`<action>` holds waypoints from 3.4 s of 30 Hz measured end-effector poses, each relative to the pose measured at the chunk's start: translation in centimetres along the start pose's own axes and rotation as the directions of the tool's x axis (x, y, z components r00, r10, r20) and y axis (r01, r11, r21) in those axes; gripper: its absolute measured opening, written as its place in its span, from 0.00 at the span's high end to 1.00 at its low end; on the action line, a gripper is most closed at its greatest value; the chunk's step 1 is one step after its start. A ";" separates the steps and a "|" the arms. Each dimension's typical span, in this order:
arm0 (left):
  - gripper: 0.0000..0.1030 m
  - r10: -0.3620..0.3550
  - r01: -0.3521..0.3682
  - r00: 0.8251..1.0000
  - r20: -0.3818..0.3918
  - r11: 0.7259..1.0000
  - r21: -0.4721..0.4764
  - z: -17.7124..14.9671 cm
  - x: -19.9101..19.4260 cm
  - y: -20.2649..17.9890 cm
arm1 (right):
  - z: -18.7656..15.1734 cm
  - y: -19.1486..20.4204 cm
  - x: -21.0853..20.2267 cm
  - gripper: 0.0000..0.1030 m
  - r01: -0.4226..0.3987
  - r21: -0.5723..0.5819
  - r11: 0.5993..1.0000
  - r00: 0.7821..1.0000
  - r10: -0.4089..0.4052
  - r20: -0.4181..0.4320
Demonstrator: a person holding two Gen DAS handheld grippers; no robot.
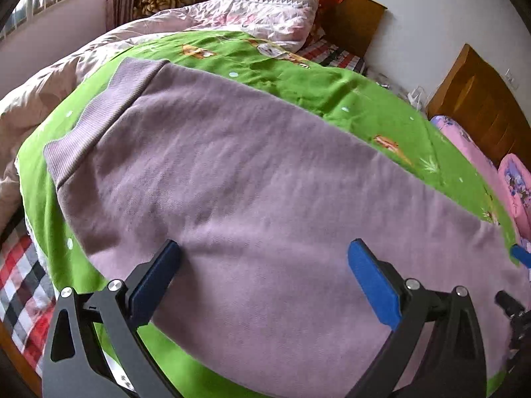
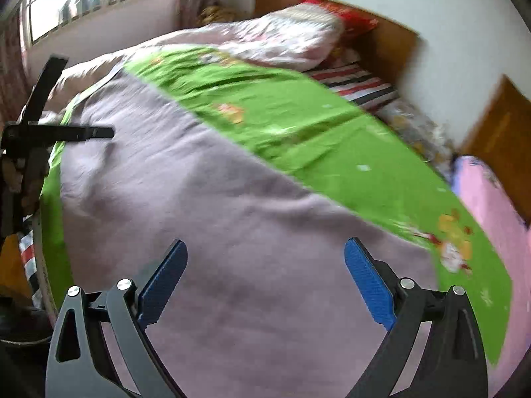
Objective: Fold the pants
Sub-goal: 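Close the left tool on the ribbed cuff of the lilac pants, then lift the cuff with the left tool and fold it over the pants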
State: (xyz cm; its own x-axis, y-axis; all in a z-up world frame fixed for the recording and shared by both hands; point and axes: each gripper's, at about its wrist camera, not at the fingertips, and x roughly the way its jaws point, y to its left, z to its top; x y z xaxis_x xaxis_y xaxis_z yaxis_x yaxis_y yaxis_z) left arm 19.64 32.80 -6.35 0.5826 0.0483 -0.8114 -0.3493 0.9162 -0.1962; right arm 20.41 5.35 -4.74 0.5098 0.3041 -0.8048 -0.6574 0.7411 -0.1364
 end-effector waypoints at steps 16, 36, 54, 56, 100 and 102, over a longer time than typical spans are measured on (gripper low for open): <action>0.03 -0.296 0.384 0.922 0.249 0.779 -0.496 -1.6 -5.4 18.4 | 4.2 4.8 1.1 0.11 -0.145 -0.082 0.986 0.986 0.151 0.074; 0.64 -0.377 0.443 0.896 0.236 0.717 -0.539 -0.4 -0.3 17.6 | 6.8 10.5 7.9 0.07 -0.255 -0.130 0.958 0.965 0.260 0.022; 0.57 -0.472 0.589 0.806 0.356 0.593 -0.548 -0.4 2.7 18.4 | 6.8 10.5 8.0 0.06 -0.259 -0.130 0.957 0.964 0.264 0.028; 0.72 -0.448 0.566 0.824 0.348 0.627 -0.535 -0.2 2.6 18.2 | 6.8 10.5 8.1 0.05 -0.268 -0.128 0.955 0.961 0.274 0.027; 0.86 -0.166 0.223 0.910 0.381 0.969 -0.110 4.4 -10.7 3.9 | 7.4 10.9 6.7 0.04 -0.369 -0.221 0.903 0.925 0.380 0.008; 0.86 -0.155 0.201 0.908 0.388 0.976 -0.082 4.4 -11.2 2.8 | 5.6 12.6 5.8 0.04 -0.349 -0.283 0.893 0.932 0.363 -0.005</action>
State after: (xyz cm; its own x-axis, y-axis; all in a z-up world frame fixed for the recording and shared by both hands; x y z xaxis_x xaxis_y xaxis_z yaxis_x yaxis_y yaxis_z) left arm 15.38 36.55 4.61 0.8683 0.0563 -0.4929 -0.2835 0.8716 -0.3999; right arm 18.20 19.81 -7.93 0.2338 0.5491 -0.8024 -0.9224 0.3862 -0.0044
